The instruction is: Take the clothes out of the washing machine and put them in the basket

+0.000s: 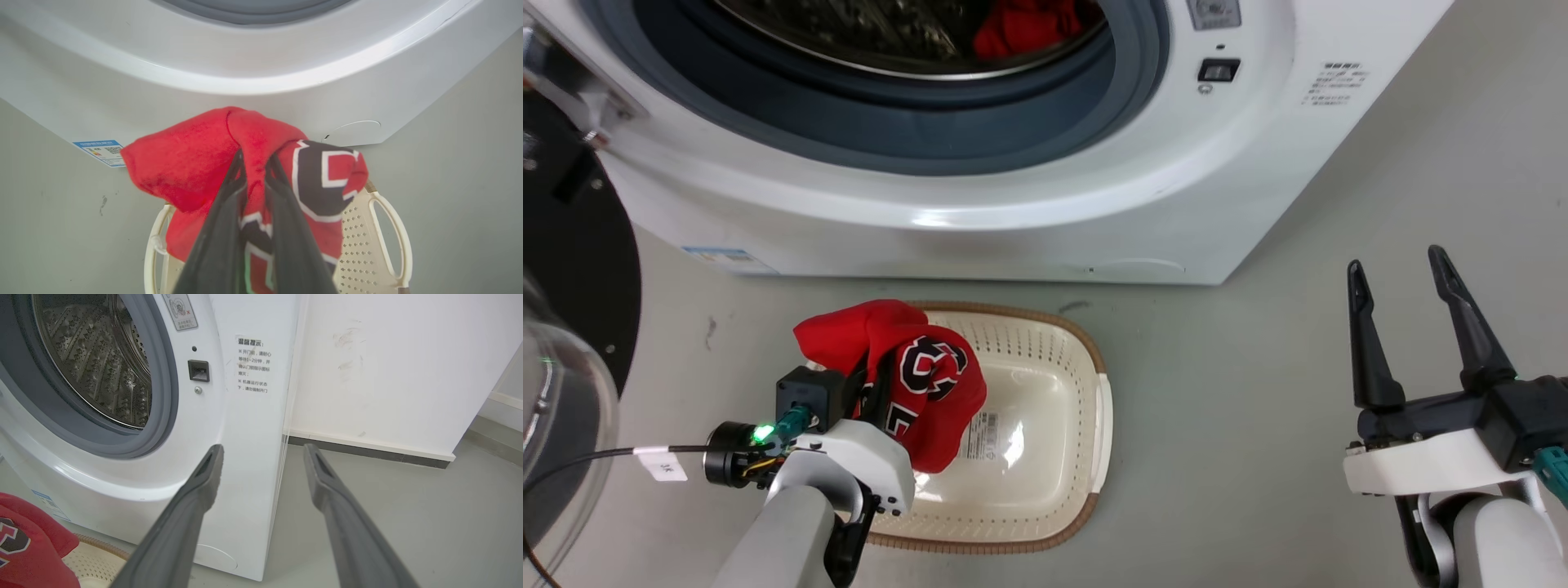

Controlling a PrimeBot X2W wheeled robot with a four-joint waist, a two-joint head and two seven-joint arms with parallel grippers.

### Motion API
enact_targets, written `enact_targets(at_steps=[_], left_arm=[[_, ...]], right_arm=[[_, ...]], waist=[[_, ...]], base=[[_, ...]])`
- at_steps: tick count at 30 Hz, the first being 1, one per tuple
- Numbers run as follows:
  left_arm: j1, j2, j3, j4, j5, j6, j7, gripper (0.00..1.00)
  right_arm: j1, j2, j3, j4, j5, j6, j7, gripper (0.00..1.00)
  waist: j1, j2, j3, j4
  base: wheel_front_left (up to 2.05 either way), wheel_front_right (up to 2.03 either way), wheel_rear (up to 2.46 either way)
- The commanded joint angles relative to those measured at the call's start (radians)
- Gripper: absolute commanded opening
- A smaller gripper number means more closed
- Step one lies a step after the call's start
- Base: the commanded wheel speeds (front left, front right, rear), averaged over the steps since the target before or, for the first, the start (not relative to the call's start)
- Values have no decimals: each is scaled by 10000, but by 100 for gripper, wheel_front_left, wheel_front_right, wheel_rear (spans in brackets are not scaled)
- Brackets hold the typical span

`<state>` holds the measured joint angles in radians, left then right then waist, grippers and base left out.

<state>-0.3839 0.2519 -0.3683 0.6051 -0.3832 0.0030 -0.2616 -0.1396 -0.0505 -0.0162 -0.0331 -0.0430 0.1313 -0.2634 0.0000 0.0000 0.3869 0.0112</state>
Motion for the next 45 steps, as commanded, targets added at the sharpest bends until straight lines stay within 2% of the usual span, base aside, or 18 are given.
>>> enact_targets(at_steps=[1,9,17,19,25,35,36,37,38,41,45], left_arm=[[-291,-130,78,335,197,-76,-51,0],[-1476,-621,410,1897,834,-369,-42,0],[-2631,-818,1027,3308,1153,-302,-42,0],[-2824,-897,1130,3470,1197,-406,-40,0],[-3293,-1063,1395,4093,1392,-515,-40,0],[-3599,-1313,1743,4514,1598,-413,-40,0],[-3601,-1354,1770,4562,1625,-424,-40,23],[-3585,-1407,1801,4599,1644,-432,-40,72],[-3553,-1449,1825,4636,1662,-454,-40,100],[-3362,-1493,1953,4576,1714,-395,-40,100],[-2900,-1459,2056,4346,1835,-530,-41,100]], right_arm=[[-131,5,-60,-141,-84,-10,-21,100],[-468,5,-157,-694,-542,-10,-21,100],[-983,5,-464,-1413,-897,-10,-22,100],[-1068,7,-534,-1483,-995,-10,-21,100],[-1024,8,-614,-1692,-1062,-10,-21,100],[-610,5,-792,-2095,-1018,-10,-21,100],[-611,5,-798,-2090,-1045,-10,-21,100],[-585,5,-812,-2055,-1062,-10,-21,100],[-573,7,-814,-2003,-1067,-10,-21,100],[-705,5,-774,-1874,-1054,-10,-21,100],[-880,5,-635,-1548,-974,-10,-21,100]], waist=[[0,0,593,-81],[0,0,2209,-282],[0,0,3760,-446],[0,0,4049,-457],[0,0,4588,-455],[0,0,4962,-294],[0,0,4944,-273],[0,0,4903,-244],[0,0,4845,-218],[0,0,4557,-161],[0,0,3954,-184]], base=[[0,0,0],[0,0,0],[0,0,0],[0,0,0],[0,0,0],[0,0,0],[0,0,0],[0,0,0],[0,0,0],[0,0,0],[0,0,0]])
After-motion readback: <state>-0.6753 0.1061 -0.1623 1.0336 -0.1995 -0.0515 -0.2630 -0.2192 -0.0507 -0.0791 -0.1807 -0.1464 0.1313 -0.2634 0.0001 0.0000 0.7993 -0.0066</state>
